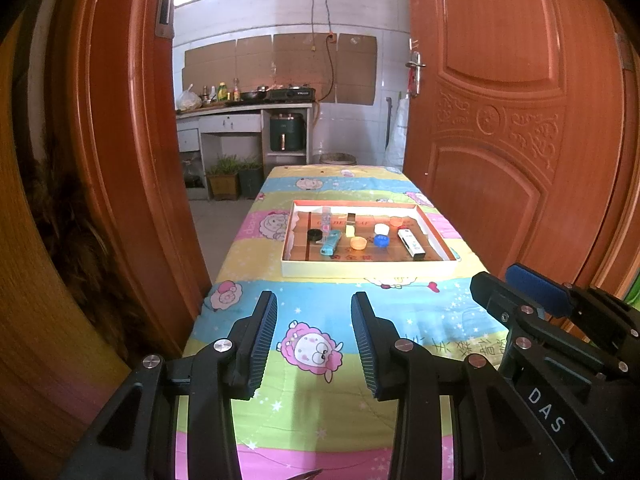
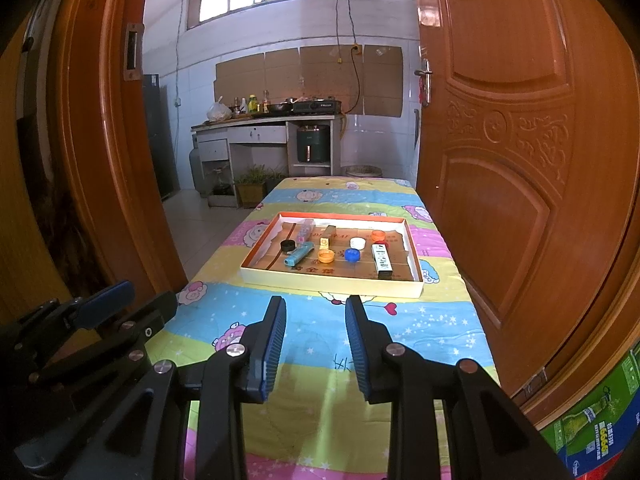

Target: Organize rigid objects

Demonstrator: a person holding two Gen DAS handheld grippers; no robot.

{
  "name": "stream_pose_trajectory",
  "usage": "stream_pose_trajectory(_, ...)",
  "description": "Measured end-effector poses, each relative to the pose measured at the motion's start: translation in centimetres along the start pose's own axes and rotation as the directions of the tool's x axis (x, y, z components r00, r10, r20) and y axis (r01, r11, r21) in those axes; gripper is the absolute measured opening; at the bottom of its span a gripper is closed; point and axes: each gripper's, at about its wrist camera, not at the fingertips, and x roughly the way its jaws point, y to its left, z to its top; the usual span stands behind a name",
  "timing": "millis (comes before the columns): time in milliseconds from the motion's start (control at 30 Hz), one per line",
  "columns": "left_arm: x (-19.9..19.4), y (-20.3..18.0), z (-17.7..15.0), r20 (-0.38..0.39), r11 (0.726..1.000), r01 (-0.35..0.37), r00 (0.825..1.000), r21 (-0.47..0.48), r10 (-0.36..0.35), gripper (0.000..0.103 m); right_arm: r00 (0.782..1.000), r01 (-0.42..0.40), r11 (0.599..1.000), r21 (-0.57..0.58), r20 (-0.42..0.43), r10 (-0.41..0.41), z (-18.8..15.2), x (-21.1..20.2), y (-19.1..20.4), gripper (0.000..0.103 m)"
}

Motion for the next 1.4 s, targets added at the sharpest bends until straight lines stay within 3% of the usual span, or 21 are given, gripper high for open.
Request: stream_pose_trajectory(1400, 0.21, -0.18, -0.36, -0.006, 1.0, 0.009, 1.0, -0.001, -0.009, 0.04, 1.0, -0.004, 1.0, 0.0, -0.01, 0.004, -0.37, 0.32, 0.25, 0.031)
